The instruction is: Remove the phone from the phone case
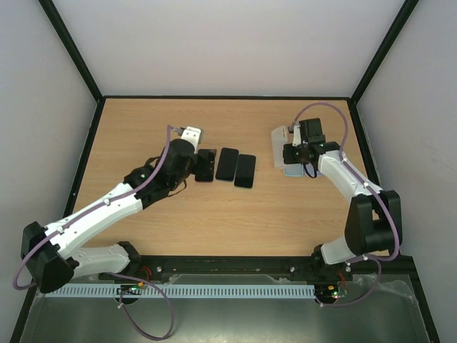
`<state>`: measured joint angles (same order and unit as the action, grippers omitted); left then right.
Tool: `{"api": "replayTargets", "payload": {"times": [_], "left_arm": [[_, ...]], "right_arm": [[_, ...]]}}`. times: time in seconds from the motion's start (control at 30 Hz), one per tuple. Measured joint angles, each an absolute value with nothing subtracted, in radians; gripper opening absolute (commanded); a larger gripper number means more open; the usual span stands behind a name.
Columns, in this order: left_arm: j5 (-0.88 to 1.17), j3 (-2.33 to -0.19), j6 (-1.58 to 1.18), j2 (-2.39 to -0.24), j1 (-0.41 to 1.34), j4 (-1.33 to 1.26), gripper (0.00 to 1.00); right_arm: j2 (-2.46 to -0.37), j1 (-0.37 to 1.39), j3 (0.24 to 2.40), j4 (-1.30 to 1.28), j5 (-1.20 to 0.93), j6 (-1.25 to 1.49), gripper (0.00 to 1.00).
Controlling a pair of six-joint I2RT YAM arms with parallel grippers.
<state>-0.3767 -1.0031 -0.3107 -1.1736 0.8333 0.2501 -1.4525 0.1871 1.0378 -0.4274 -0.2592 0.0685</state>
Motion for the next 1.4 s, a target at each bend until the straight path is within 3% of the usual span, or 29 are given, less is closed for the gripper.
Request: {"api": "replayTargets", "payload": {"times": [0.53, 0.63, 0.7, 1.17, 1.4], "left_arm": [[-0.45, -0.817, -0.225, -0.959, 0.686, 0.244, 1.0], [-0.469, -0.809, -0.22, -0.926, 0.686, 0.234, 1.0], [-0.475, -0.805, -0.216, -0.922, 0.686, 0.23, 1.0], [-0.498, -0.803, -0.209, -0.926, 0.686, 0.231, 1.0], [-0.506, -0.798, -0.206, -0.921, 0.686, 0.23, 1.0]], "right_arm": [[-1.685, 0.179, 1.055, -0.437, -0.364, 0.12, 0.02], [-1.691, 0.17, 1.056, -0.436, -0.364, 0.143, 0.2], [-1.692, 0.17, 1.055, -0.429, -0.359, 0.157, 0.26], [-1.713, 0.167, 1.055, -0.417, -0.352, 0.153, 0.43], [-1.62, 0.162, 1.055, -0.44, -0.307, 0.129, 0.46]]}}
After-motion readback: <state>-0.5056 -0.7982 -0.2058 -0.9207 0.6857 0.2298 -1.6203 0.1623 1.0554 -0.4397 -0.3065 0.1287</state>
